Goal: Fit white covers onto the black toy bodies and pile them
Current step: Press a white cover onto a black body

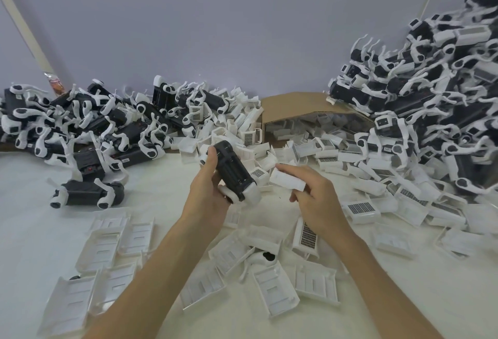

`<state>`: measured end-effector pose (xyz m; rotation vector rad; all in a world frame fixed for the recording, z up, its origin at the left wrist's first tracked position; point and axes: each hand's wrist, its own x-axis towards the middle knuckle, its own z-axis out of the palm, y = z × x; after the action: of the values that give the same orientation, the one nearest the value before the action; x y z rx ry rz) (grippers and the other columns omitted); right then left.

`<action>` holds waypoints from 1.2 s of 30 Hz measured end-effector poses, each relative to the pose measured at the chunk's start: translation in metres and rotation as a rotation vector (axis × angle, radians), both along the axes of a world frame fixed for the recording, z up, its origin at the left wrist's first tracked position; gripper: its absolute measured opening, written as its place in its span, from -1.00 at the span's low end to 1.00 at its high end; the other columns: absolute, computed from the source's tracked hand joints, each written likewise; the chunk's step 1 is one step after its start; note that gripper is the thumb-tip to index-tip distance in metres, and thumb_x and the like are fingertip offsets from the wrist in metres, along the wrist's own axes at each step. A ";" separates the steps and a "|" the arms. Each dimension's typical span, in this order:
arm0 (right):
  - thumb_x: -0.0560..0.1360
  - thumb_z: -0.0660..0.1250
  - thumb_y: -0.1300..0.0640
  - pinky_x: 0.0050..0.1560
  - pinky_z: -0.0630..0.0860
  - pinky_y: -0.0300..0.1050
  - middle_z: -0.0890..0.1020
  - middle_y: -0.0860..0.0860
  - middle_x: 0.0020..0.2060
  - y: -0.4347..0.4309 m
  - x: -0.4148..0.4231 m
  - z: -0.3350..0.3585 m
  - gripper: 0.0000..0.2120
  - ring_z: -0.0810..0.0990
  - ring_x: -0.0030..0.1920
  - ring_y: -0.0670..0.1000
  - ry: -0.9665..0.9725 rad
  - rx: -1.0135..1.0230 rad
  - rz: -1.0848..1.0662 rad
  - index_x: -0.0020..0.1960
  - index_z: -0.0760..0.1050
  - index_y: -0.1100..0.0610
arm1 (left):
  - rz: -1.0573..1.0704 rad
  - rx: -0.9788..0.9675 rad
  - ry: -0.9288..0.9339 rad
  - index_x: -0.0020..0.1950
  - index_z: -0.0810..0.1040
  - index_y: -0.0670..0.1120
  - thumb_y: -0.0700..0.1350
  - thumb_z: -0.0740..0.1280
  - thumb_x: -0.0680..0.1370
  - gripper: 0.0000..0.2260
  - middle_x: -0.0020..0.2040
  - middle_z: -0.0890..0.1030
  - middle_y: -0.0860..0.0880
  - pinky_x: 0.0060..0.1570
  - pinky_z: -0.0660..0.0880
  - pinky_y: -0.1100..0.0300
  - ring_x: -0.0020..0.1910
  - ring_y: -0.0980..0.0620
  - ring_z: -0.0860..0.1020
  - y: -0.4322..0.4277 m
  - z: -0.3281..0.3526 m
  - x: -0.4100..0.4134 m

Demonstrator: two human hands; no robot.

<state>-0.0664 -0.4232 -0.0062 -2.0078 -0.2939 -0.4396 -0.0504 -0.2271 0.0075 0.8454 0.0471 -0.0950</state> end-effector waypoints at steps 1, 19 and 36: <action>0.42 0.16 0.58 -0.19 0.44 -0.39 0.61 -0.15 0.02 0.001 0.000 0.001 -0.34 0.52 -0.26 -0.18 0.004 0.030 0.008 0.25 0.60 -0.04 | 0.002 -0.019 0.002 0.26 0.58 -0.09 0.18 0.36 0.42 -0.49 -0.04 0.72 -0.08 0.21 0.34 -0.02 -0.12 -0.12 0.72 0.000 0.000 0.001; 0.44 0.46 0.16 0.09 0.58 -0.19 0.63 -0.11 0.19 0.003 -0.002 0.008 -0.55 0.55 0.24 -0.19 -0.015 0.364 0.029 0.31 0.53 -0.01 | -0.345 0.245 -0.066 0.32 0.57 -0.16 -0.09 0.23 0.64 -0.69 0.25 0.64 -0.20 0.05 0.65 0.06 0.09 -0.11 0.67 0.008 0.006 -0.007; 0.47 0.35 0.50 0.24 0.48 -0.20 0.65 -0.01 0.11 0.018 -0.008 0.000 -0.62 0.58 0.20 -0.05 -0.433 -0.048 0.018 0.13 0.69 0.12 | -0.387 0.470 -0.079 0.12 0.70 -0.02 0.08 0.24 0.67 -0.71 -0.03 0.72 -0.09 -0.10 0.66 -0.01 -0.06 -0.06 0.70 0.002 0.006 -0.013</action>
<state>-0.0749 -0.4049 -0.0058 -1.9398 -0.5926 -0.8644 -0.0629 -0.2252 0.0134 1.3202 -0.1760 -0.4261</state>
